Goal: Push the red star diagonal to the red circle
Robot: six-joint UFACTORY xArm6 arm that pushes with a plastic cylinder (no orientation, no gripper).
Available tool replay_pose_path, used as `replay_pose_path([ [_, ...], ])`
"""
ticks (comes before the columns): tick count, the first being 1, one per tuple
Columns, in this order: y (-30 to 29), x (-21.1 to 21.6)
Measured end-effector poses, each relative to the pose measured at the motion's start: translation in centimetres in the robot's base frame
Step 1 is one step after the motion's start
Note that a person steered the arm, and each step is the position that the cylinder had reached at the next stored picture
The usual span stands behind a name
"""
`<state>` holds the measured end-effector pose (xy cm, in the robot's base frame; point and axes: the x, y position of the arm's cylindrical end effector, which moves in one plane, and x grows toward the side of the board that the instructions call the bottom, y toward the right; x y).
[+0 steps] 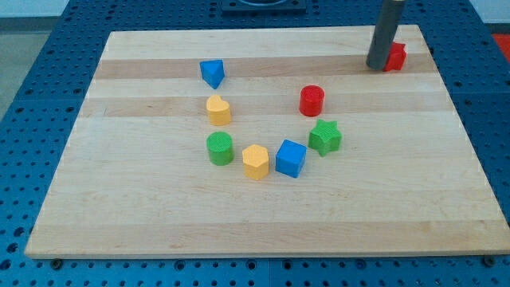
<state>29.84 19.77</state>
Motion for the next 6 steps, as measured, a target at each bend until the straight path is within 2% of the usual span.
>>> replay_pose_path([
  [4,2.0,-1.1],
  [6,-0.4,1.9],
])
